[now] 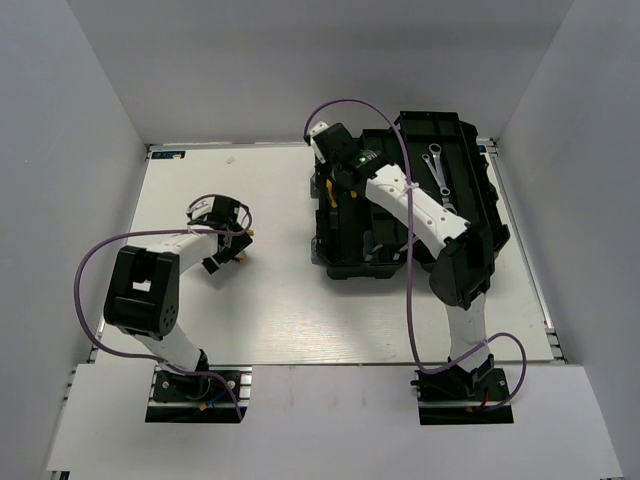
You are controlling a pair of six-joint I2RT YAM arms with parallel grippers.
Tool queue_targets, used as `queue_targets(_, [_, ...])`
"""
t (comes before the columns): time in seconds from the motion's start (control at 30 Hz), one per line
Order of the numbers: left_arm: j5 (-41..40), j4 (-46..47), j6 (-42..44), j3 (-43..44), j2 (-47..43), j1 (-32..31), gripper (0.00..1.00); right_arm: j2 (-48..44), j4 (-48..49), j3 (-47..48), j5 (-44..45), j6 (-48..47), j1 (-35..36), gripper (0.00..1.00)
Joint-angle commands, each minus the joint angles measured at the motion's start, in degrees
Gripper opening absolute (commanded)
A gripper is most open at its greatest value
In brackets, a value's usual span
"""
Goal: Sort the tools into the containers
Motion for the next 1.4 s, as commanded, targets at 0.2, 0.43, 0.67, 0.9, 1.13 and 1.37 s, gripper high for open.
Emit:
queue_targets(0.2, [1.39,0.03,0.46,0.26,1.37,1.27,0.93,2.36,-0.02,0.14,8.78,-8.86,-0.12,0.03])
queue_targets(0.43, [1.39,0.56,0.98,-0.35,1.89,1.27,0.70,0.17,-3.62,0.93,3.68,-6.04,0.14,0.60])
queue_targets(0.67, [0.87,1.17,0.98,-2.36,2.42,1.27,0.30,-7.91,-2.75,-4.06,-1.33,-2.71,-0.29,0.62])
queue_targets(0.9, [3.42,2.49,2.04,-4.21,-1.61,1.27,0.00,-20.90,0.59,-12.67,-6.43,-1.65,-0.91,0.81])
queue_targets(1.13, [15.61,12.07,11.52,-3.35,-18.84,-0.05,0.00,-31.12,9.64,-24.80,4.19,-6.48,-2.93,0.26])
queue_targets(1.37, [40.76,16.64,18.64,11.58,-12.01,-4.00,0.00,-37.53,14.40,-32.80,11.58,-7.01,-10.74,0.00])
